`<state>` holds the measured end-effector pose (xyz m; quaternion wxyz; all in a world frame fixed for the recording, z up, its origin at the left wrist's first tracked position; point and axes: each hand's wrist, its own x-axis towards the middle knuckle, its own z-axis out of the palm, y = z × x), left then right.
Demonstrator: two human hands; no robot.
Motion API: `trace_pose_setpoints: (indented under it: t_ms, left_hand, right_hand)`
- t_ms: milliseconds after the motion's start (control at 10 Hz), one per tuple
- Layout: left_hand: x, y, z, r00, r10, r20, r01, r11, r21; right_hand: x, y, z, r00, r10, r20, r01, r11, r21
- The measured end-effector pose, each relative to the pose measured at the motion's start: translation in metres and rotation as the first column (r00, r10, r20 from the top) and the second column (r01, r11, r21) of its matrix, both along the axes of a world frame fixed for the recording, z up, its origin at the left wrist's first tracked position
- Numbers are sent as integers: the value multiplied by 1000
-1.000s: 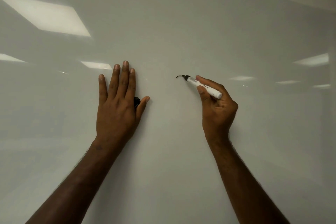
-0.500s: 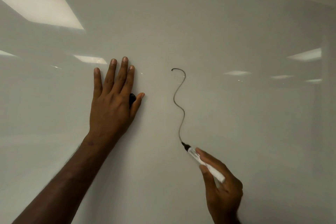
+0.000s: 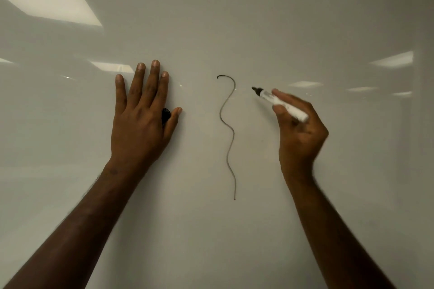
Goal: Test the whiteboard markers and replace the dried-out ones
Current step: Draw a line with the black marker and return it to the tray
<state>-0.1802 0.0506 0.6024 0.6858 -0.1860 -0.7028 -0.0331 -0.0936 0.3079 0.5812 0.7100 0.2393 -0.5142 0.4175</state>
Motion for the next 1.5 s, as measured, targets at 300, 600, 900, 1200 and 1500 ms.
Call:
trace_pose_setpoints:
  t_ms: [300, 600, 900, 1200, 1500]
  left_hand:
    - [0, 0, 0, 1000, 29, 6, -29, 1000, -9]
    - [1, 1, 0, 1000, 7, 4, -7, 1000, -10]
    - [1, 0, 0, 1000, 7, 6, -7, 1000, -17]
    - [1, 0, 0, 1000, 11, -1, -12, 1000, -17]
    - [0, -2, 0, 1000, 7, 3, -7, 1000, -21]
  right_hand:
    - [-23, -10, 36, 996, 90, 22, -89, 995, -54]
    - [-16, -3, -34, 997, -22, 68, 24, 999, -34]
    - [12, 29, -166, 964, -4, 266, 35, 993, -110]
    - [21, 23, -64, 982, 137, 128, -130, 990, -62]
    - [-11, -24, 36, 972, 221, 77, -217, 974, -60]
